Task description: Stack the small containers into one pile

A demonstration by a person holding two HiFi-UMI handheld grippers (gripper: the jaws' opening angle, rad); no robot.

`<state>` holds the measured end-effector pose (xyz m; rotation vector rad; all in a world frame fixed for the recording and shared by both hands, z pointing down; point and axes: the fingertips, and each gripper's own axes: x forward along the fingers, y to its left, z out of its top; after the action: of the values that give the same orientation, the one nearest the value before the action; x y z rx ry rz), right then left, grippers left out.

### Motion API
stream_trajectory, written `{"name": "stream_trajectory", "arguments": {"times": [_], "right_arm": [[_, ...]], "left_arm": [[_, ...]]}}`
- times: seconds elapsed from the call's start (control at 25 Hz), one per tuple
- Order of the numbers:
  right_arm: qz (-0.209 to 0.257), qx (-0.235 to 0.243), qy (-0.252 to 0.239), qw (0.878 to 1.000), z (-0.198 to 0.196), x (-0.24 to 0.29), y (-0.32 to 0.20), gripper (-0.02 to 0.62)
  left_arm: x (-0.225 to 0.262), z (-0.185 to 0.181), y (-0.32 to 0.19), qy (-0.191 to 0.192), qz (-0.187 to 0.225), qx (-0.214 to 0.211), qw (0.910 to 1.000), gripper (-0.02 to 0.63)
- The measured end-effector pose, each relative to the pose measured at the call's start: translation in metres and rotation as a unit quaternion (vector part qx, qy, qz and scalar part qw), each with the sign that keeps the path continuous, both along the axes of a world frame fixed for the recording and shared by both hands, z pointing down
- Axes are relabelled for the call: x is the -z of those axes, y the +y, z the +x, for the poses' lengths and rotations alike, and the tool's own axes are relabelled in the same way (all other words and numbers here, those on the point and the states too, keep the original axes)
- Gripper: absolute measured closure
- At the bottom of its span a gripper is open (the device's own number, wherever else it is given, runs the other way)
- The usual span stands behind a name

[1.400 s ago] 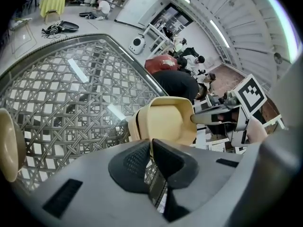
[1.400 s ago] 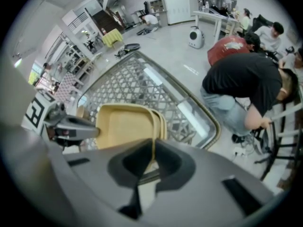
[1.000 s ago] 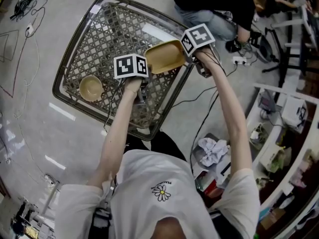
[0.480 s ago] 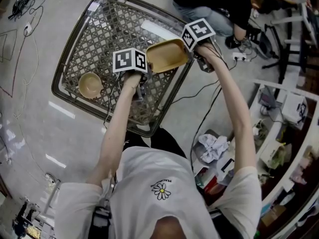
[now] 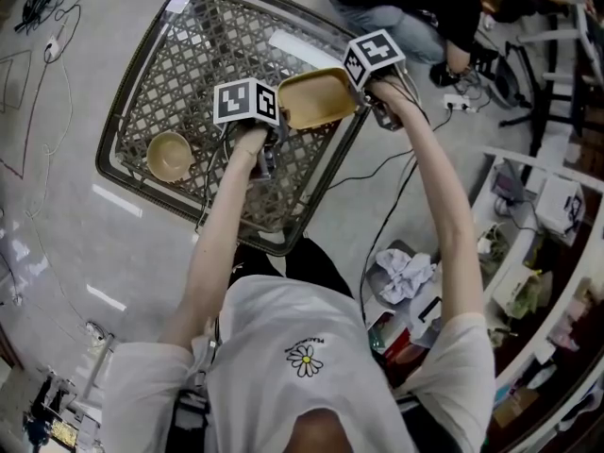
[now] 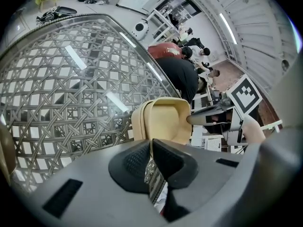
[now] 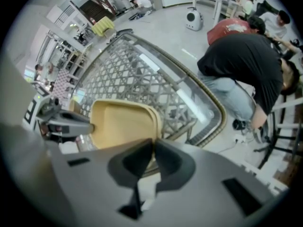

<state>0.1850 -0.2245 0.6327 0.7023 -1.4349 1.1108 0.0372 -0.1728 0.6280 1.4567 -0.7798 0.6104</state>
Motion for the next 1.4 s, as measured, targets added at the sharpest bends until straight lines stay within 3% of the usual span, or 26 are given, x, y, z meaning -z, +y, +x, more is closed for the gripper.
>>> {"name": "stream_trajectory", "arguments": {"times": [0.44,0.72,0.76,0.84,0.88,1.0,1.4], "right_arm": [[0.004,-0.011,-0.021,1.0,0.0,-0.002,0.0,0.555],[0.028,0.002,-0.034,0.999,0.001,0.001,0.001,0.554],[0.033,-0.001,-0.036,0.999,0.001,0.002,0.001,0.554],[0.047,-0.012,-0.04,0.998,-0.001,0.008,0.002,0.554],[0.057,-0.02,-0.042,0.997,-0.002,0.012,0.001,0.546],[0.096,-0.053,-0.055,0.993,-0.006,0.028,-0.006,0.416],[0.197,-0.092,-0.078,0.973,-0.005,0.117,-0.02,0.417]], "left_arm": [[0.0,0.0,-0.001,0.007,-0.002,0.001,1.0,0.572],[0.004,0.003,-0.003,0.002,0.025,-0.006,0.9997,0.564],[0.007,0.004,-0.003,0.007,0.028,-0.005,0.9996,0.556],[0.015,0.007,-0.004,0.022,0.033,-0.002,0.9992,0.464],[0.019,0.008,-0.004,0.027,0.036,-0.001,0.999,0.449],[0.03,0.009,-0.007,0.02,0.051,-0.005,0.9985,0.44],[0.087,0.011,-0.015,0.005,0.114,-0.009,0.9934,0.353]]}}
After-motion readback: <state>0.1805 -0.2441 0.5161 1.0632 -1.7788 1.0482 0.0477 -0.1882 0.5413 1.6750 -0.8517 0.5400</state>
